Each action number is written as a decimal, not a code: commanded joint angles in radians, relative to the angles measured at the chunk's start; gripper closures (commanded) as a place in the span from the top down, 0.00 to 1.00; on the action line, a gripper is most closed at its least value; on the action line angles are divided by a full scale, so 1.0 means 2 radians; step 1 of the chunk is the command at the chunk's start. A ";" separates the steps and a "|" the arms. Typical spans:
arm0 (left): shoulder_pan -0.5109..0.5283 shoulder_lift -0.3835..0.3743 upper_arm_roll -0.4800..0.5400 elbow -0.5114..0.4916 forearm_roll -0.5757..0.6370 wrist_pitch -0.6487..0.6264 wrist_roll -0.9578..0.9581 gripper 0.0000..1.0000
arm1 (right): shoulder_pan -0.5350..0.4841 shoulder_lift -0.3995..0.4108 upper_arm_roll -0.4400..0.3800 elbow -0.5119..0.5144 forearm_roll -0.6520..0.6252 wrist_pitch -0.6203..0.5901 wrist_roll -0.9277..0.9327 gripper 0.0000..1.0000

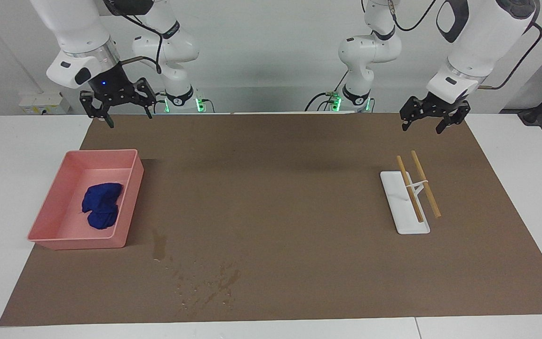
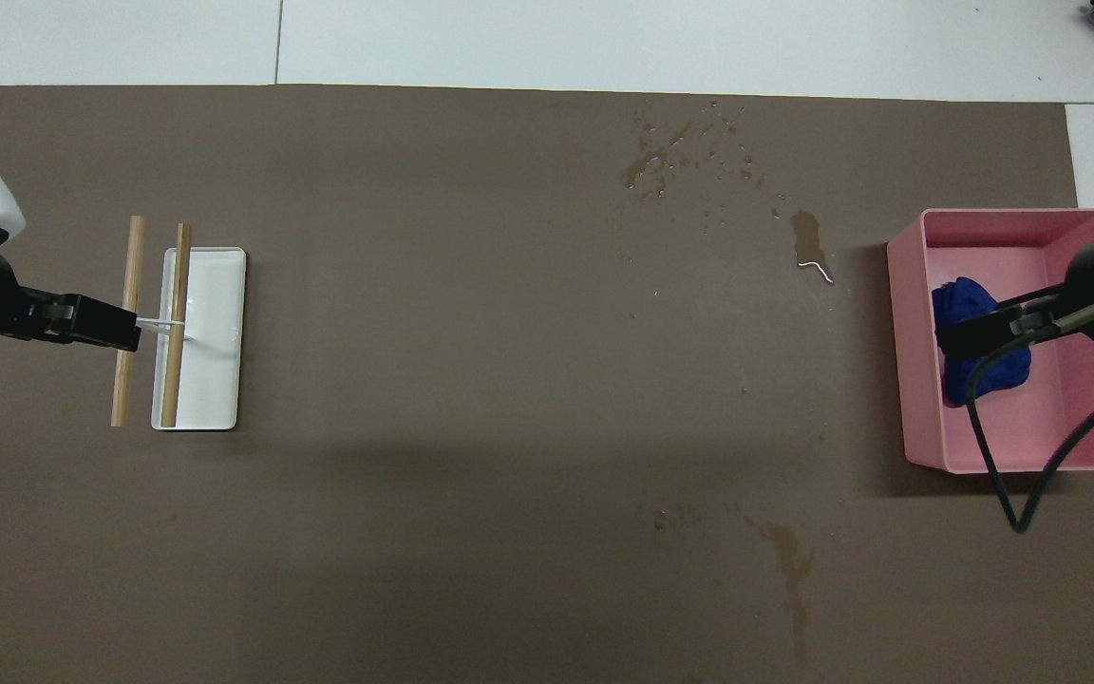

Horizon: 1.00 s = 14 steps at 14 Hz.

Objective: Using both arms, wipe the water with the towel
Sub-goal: 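Release the towel in the bin and hold the right gripper above it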

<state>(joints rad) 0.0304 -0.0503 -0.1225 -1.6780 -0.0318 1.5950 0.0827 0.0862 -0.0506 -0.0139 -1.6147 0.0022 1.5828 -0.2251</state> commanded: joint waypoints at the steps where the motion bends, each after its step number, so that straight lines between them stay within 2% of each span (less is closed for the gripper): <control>1: -0.002 -0.013 0.002 -0.014 0.005 0.005 -0.005 1.00 | 0.001 -0.002 -0.003 -0.012 -0.007 0.011 0.003 1.00; 14: -0.002 -0.013 0.002 -0.014 0.005 0.005 -0.005 1.00 | -0.029 0.001 0.002 -0.012 0.007 0.015 0.020 1.00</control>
<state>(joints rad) 0.0304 -0.0503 -0.1225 -1.6780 -0.0318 1.5950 0.0826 0.0405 -0.0447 -0.0219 -1.6245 0.0028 1.5909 -0.2056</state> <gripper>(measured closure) 0.000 0.000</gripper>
